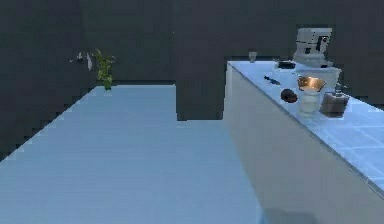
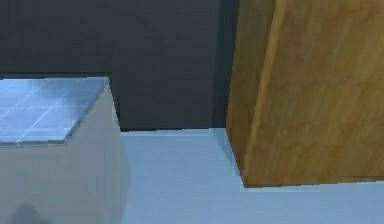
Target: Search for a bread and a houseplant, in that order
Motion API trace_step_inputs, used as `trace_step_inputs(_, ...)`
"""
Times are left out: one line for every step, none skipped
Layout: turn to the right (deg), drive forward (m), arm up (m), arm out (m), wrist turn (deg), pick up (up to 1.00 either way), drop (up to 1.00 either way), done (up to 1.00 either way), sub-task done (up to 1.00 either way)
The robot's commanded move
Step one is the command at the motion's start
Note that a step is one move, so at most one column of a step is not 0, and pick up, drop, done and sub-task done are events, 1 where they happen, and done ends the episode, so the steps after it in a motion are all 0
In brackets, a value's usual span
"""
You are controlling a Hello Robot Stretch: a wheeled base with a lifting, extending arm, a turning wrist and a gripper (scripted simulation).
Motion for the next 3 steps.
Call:
trace_step_inputs(-27.0,0.0,0.0,0.0,0.0,0.0,0.0,0.0,0.0)
trace_step_inputs(0.0,1.0,0.0,0.0,0.0,0.0,0.0,0.0,0.0)
trace_step_inputs(0.0,1.0,0.0,0.0,0.0,0.0,0.0,0.0,0.0)
